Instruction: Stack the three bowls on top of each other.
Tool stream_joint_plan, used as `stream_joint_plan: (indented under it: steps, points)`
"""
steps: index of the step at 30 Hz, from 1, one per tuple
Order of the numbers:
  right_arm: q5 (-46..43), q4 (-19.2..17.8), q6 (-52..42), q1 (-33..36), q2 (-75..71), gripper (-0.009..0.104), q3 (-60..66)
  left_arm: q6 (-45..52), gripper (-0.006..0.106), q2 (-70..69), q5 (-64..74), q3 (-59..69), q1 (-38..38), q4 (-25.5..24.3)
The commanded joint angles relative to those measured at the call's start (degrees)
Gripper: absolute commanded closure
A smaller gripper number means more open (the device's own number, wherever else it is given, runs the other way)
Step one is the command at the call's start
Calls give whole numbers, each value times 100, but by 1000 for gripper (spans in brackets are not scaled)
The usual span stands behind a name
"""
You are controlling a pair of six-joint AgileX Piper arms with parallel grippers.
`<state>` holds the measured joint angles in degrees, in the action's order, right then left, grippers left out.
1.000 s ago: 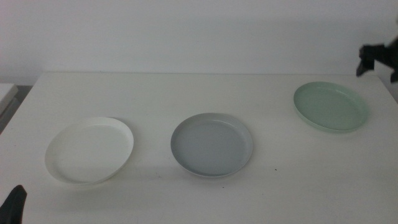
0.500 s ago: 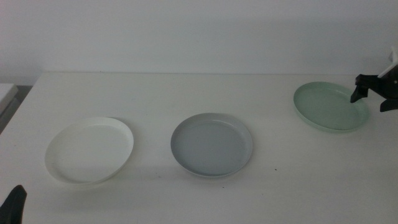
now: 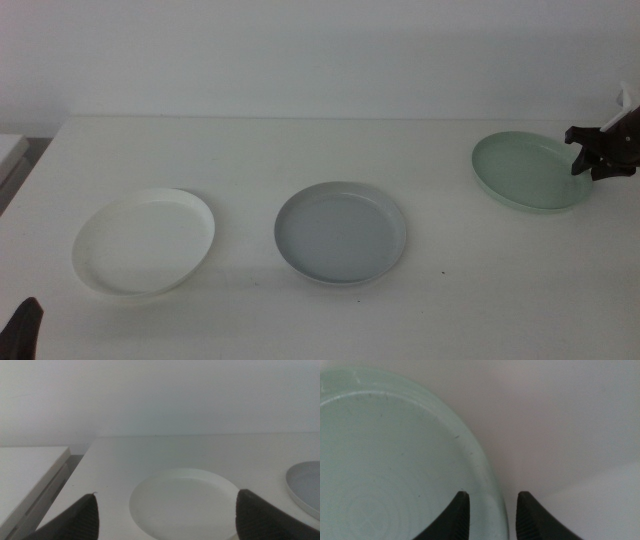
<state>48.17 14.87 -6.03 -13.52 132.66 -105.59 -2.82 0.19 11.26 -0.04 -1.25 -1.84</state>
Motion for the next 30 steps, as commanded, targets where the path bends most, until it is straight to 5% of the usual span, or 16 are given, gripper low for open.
stream_joint_plan:
  steps: [1, 20, 24, 30]
  points:
    - [68, 48, -93, -4, -26, 69, -6, -26, 7, -19, -78, 4, 8, 12]
    - [-35, 88, -134, -4, 138, 72, -6, -26, 7, -19, -78, 4, 8, 12]
    - [-16, 88, -234, -4, 135, 97, -6, -26, 7, -19, -78, 4, 8, 12]
    - [407, 448, -401, 49, -409, 97, -6, -26, 7, -19, -78, 4, 8, 12]
